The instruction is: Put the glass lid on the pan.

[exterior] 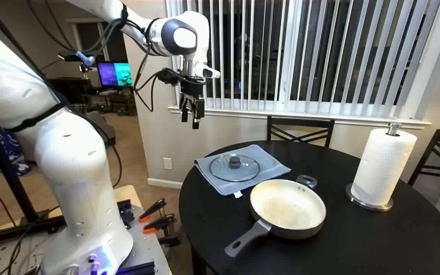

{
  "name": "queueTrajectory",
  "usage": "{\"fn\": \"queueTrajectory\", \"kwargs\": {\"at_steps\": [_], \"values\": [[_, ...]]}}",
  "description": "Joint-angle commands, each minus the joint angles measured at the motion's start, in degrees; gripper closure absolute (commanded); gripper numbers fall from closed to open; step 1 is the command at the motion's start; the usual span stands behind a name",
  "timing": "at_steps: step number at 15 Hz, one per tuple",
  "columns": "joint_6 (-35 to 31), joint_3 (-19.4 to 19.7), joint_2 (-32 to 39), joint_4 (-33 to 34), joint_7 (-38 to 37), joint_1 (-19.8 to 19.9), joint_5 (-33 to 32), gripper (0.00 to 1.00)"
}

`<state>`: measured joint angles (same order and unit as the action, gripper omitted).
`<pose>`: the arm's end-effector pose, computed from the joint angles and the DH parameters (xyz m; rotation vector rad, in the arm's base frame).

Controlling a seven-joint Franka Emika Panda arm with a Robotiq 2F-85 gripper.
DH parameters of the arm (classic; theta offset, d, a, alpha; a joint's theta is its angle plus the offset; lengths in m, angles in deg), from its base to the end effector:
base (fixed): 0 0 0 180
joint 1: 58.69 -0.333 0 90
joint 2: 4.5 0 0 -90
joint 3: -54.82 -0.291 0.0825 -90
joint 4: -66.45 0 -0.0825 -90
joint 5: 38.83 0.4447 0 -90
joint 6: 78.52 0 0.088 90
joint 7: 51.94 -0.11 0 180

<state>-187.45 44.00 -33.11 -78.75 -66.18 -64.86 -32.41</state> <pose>0.4210 0.1313 0.3781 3.1111 -0.0385 -0.2144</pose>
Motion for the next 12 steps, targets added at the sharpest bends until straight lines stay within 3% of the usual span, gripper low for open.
{"fn": "queueTrajectory", "kwargs": {"at_steps": [1, 7, 9, 12], "values": [[0.1, 0.2, 0.0, 0.1, -0.1, -0.2, -0.1, 0.0], [-1.2, 0.0, 1.6, 0.4, 0.6, -0.7, 0.2, 0.0], [-7.1, -1.2, 5.1, 0.3, 2.4, -2.4, 1.0, 0.0], [-22.0, -2.3, 12.0, 0.2, 4.4, -5.4, 3.1, 0.0]]}}
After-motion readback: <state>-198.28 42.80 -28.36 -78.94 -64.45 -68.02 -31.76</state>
